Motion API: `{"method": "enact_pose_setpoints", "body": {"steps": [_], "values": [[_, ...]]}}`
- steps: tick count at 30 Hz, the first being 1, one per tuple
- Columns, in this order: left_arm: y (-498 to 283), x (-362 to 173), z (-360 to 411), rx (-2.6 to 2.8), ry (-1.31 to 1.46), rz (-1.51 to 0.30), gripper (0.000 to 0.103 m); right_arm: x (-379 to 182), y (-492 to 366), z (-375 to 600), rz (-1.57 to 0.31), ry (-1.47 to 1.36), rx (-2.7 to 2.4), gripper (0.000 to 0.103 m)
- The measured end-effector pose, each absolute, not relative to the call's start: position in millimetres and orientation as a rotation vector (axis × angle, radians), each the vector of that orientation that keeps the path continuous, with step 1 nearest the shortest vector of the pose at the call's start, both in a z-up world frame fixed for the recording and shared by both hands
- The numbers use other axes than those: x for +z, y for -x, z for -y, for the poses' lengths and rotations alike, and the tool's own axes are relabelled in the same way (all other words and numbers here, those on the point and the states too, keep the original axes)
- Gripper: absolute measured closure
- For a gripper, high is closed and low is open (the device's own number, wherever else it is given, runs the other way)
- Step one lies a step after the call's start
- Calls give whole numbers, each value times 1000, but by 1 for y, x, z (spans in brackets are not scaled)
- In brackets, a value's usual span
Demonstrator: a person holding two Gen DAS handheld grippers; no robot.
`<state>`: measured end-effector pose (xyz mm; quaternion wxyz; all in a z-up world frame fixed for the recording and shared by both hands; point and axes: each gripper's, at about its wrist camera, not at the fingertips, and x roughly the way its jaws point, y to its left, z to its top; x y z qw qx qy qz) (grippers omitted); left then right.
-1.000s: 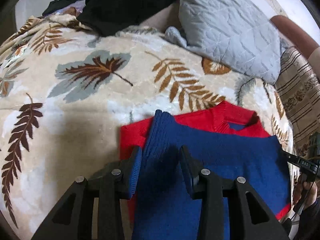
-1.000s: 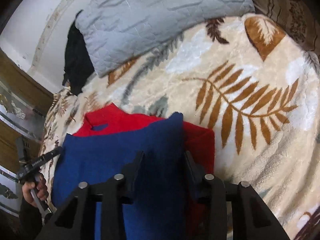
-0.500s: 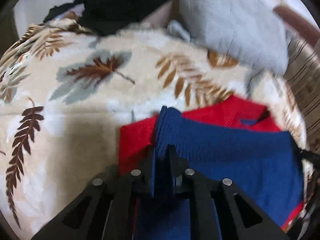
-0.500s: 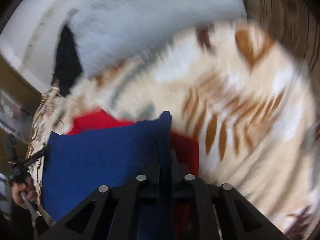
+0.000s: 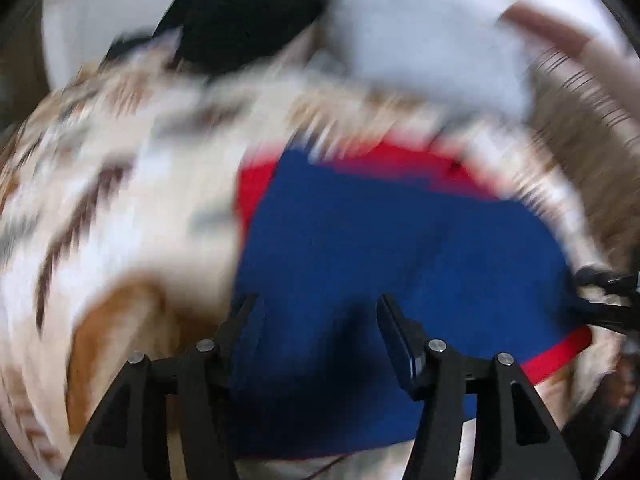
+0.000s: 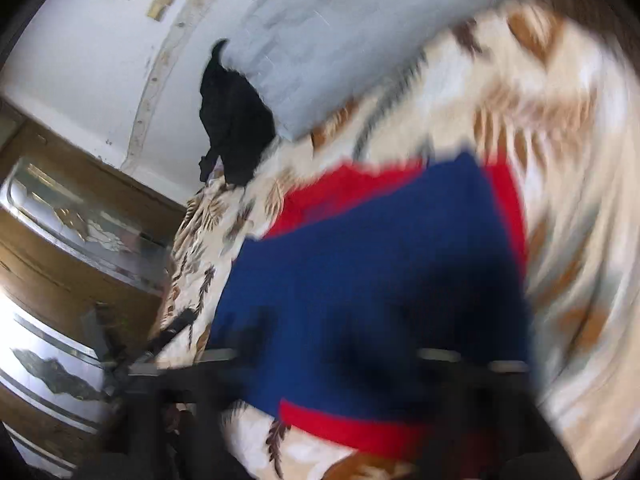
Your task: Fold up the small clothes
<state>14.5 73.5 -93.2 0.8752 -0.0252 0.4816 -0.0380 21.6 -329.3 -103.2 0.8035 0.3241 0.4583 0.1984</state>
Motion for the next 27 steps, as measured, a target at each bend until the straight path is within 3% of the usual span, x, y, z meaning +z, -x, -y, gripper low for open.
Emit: {"method": "enact_pose_setpoints", "body": {"steps": [2, 6, 9, 12, 14, 17, 20, 23, 27], "values": [[-3, -90, -78, -69, 59, -972, 44, -121, -11, 345, -979, -813, 378, 35], [12, -64, -83, -73, 105, -917, 43, -97, 27, 369, -889, -821, 246, 32], [14, -70, -76, -88, 97, -908, 31, -93, 48, 362, -875, -850, 329, 27], [4, -103, -62, -46, -22, -1029, 30, -121, 51, 356, -949, -830, 309, 26], [14, -89, -57, -49, -58, -977, 30, -132, 60, 367, -919, -947, 284, 29], [22, -68, -59, -73, 5, -919, 30, -109, 67, 366, -900, -887, 280, 27], [19, -65, -61, -78, 20, -891, 29, -89, 59, 362, -881, -843, 342, 27], [6, -96, -62, -48, -9, -1030, 28, -82, 37, 361, -870, -840, 386, 27], [12, -92, -56, -52, -46, -993, 28, -86, -9, 355, -882, -850, 428, 23]]}}
